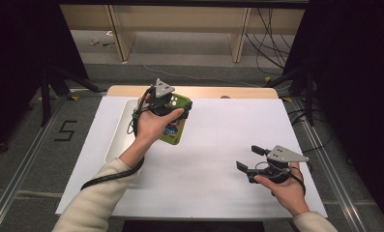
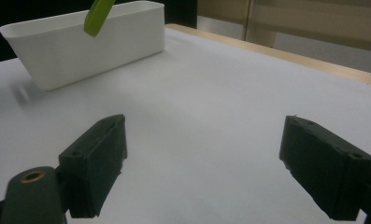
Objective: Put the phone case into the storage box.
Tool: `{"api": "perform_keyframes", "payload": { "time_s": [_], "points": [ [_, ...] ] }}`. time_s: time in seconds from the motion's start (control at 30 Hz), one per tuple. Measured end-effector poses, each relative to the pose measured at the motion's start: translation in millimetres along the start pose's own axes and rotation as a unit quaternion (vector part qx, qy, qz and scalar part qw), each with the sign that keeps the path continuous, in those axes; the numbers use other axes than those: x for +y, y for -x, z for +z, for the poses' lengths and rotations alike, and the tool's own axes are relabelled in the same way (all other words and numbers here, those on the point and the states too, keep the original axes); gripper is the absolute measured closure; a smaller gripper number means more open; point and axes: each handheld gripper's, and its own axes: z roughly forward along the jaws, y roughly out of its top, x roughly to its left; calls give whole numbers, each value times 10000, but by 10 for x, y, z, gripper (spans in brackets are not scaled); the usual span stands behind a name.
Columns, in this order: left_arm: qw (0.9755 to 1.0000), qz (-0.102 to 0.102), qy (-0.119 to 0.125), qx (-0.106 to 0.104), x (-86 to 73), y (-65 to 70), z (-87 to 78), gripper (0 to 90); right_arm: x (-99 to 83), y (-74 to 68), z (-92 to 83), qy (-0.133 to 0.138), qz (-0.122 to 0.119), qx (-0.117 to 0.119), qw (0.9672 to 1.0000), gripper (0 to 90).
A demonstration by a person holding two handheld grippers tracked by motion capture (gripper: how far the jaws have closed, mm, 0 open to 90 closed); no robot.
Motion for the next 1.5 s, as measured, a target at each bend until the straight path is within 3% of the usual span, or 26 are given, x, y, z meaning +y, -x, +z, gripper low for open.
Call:
{"api": "perform_keyframes", "payload": {
  "time_s": [1.5],
  "points": [
    [9994, -133, 130, 277, 24, -244, -140, 163, -2, 1, 3, 1, 21, 11, 10000, 163]
  ]
}}
